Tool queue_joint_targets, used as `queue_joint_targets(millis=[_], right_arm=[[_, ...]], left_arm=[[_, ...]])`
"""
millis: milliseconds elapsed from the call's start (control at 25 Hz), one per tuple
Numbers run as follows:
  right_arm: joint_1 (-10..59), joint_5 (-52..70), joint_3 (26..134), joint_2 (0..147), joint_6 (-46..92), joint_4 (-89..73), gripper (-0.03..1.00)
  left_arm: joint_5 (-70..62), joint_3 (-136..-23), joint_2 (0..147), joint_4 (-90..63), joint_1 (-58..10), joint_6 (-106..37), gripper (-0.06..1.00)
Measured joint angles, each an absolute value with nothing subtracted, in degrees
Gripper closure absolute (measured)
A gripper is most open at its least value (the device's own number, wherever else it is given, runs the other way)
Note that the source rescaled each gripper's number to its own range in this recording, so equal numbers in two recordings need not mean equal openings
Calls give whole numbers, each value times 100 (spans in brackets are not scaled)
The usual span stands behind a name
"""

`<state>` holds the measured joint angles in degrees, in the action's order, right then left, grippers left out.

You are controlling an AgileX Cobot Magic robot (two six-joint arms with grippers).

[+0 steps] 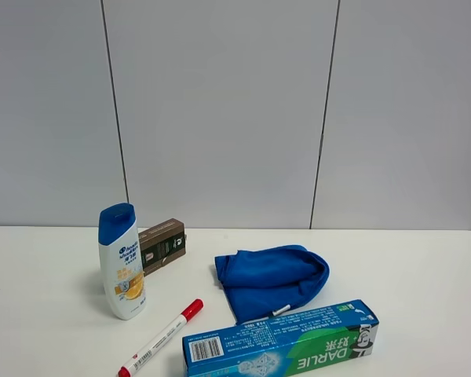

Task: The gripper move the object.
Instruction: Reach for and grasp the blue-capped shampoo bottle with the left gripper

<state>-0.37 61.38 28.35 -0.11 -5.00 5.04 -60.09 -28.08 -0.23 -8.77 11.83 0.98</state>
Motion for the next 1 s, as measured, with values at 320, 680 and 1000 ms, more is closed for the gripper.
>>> queue_joint_targets(millis=[320, 680, 1000], right_arm=[[-37, 6138, 2835, -11, -500, 504, -3], [-37, 6138, 2835, -11, -500, 504, -3], [-37, 6138, 2835, -11, -500, 504, -3]], left_arm=[[-4616, -2872, -16, -2179, 1183, -458, -6], [-4257, -2883, 321, -3702, 1183, -1663, -6], [-4249, -2803, 683, -4038, 1183, -2874, -6]])
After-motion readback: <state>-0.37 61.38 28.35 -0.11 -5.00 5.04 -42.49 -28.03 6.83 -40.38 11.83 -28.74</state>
